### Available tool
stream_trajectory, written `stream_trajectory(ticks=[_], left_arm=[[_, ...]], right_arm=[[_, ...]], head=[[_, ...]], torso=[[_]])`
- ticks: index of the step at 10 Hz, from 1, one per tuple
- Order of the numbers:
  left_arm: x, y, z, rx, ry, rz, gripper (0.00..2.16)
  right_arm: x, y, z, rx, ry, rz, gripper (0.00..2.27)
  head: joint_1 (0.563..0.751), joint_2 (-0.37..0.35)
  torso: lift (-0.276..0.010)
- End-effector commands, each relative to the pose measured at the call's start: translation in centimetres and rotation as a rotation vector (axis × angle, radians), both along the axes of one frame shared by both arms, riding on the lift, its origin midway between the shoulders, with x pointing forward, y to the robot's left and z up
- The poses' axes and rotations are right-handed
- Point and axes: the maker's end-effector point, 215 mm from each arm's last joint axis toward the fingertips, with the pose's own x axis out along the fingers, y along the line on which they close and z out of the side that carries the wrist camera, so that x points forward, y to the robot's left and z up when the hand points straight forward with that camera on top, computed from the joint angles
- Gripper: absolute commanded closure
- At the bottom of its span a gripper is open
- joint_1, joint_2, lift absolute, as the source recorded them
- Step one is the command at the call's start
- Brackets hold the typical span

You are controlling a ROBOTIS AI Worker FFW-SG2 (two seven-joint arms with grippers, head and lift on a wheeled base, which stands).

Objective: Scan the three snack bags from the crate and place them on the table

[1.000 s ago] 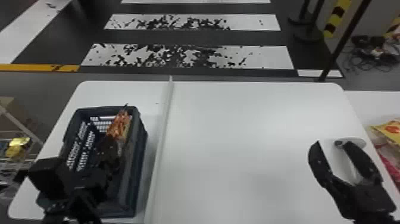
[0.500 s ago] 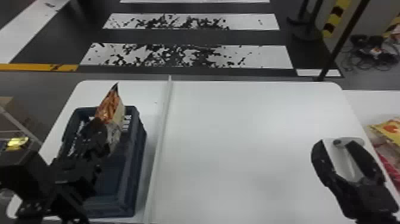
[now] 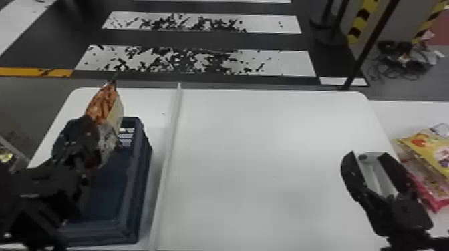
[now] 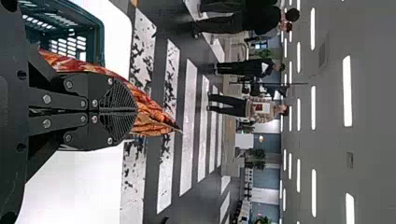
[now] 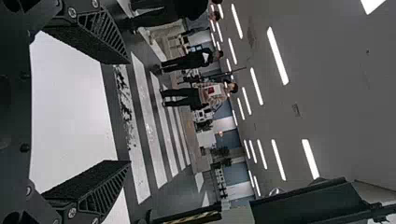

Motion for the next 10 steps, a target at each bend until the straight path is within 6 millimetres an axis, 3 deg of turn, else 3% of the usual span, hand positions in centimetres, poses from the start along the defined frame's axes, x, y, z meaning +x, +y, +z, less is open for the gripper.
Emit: stream_trajectory(ticks=[1,2,6,9,10], left_arm=[[-0.2,-0.9,2.0,-0.004,-0.021,-0.019,1.97],[-0.2,-2.1,3.3,-0.027,-0.045,-0.051,1.97],[0.3,-9.3,5.2,-0.240,-0.103,-0.280,1.97],[1.2,-14.9,2.6,-0.421,-0.066,-0.432,1.97],[1.5,-17.3,0.7,-0.487,-0.010,-0.506,1.97]], right_arm=[[0.3,-0.2,0.1,0.000,0.002,-0.001,0.14],[0.4,-0.5,0.3,-0.002,0.000,-0.008,0.14],[1.0,-1.1,1.1,-0.007,0.002,-0.011,0.14],[1.0,-2.3,1.4,-0.009,0.001,-0.034,0.14],[1.0,-2.9,1.4,-0.011,0.003,-0.048,0.14]], head=[[0.695,-0.022],[0.695,-0.032],[0.695,-0.135],[0.695,-0.214],[0.695,-0.246]], torso=[[-0.062],[-0.062],[-0.062],[-0.062],[-0.062]])
